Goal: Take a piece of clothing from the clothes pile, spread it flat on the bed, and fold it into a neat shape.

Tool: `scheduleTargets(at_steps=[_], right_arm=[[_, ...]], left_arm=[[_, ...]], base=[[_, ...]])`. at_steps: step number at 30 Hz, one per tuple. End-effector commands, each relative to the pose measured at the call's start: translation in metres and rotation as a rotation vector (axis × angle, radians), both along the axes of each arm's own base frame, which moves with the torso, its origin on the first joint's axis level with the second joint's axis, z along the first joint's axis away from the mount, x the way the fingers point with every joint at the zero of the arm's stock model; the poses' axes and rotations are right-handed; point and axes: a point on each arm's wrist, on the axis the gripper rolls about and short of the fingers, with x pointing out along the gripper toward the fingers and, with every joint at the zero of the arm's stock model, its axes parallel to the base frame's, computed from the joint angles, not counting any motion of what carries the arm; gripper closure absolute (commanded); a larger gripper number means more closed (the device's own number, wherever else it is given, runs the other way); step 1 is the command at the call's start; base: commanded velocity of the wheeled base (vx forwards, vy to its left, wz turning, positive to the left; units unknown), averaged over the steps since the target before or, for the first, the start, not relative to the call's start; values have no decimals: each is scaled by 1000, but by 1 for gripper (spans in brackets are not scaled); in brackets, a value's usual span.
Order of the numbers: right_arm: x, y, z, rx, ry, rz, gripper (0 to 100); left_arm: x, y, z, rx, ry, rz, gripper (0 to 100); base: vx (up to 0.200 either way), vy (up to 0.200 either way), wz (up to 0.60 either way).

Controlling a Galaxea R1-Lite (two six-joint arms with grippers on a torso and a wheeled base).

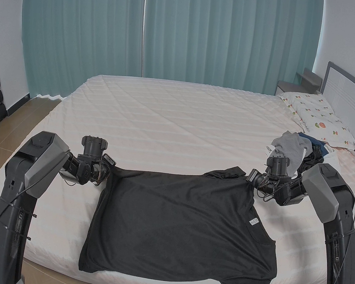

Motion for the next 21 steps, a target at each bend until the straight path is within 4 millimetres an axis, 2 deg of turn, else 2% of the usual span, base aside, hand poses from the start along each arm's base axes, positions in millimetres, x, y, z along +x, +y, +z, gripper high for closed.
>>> scheduleTargets(at_steps=[1,13,14,18,21], right_arm=[[-3,-2,9,5,-22,-2,100],[1,-8,21,18,-152,-24,100],[3,-14,25,18,-196,-43,100],[5,-23,33,15,-252,-77,100],[6,-24,32,15,-265,-86,100]], left_arm=[[1,-1,-7,2,9,1,100],[8,1,3,21,-52,95,100],[10,2,9,-8,-102,145,100],[12,6,18,-44,-175,168,100],[13,2,14,-34,-180,158,100]], base=[[0,0,0],[0,0,0],[0,0,0],[0,0,0],[0,0,0]])
